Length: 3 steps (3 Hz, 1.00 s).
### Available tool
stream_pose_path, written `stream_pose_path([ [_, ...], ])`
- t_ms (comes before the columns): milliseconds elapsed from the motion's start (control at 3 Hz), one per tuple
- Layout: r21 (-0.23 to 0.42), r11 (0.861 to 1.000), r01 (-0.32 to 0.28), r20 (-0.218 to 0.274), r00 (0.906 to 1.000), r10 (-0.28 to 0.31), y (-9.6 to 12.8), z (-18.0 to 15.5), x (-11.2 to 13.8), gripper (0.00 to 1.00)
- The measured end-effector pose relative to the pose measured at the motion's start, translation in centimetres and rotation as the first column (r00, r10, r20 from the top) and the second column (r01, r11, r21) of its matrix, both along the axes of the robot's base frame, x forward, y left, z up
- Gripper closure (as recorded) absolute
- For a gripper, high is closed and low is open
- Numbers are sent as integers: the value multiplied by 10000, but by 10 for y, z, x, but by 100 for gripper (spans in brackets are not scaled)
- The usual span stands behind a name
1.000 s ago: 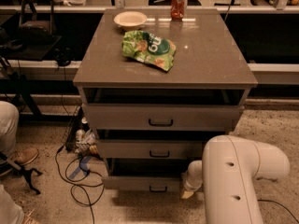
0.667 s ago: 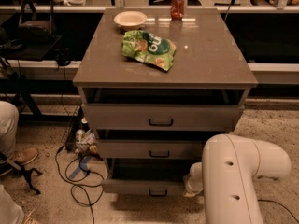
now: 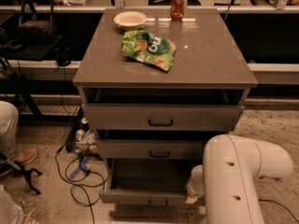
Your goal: Open bottom drawer
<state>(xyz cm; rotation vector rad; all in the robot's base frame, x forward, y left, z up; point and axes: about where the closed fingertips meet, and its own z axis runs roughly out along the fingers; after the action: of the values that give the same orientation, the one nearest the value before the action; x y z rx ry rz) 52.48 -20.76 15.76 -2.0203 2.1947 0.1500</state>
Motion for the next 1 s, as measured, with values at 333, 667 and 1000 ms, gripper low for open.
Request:
stream_pose_path([
  [333, 1, 10000, 0, -3, 10000, 0, 0, 0, 0, 83],
  [667, 5, 10000, -5, -22, 10000, 5, 0, -1, -1, 61],
  [1000, 5, 10000, -5, -22, 10000, 5, 0, 0, -1, 38],
])
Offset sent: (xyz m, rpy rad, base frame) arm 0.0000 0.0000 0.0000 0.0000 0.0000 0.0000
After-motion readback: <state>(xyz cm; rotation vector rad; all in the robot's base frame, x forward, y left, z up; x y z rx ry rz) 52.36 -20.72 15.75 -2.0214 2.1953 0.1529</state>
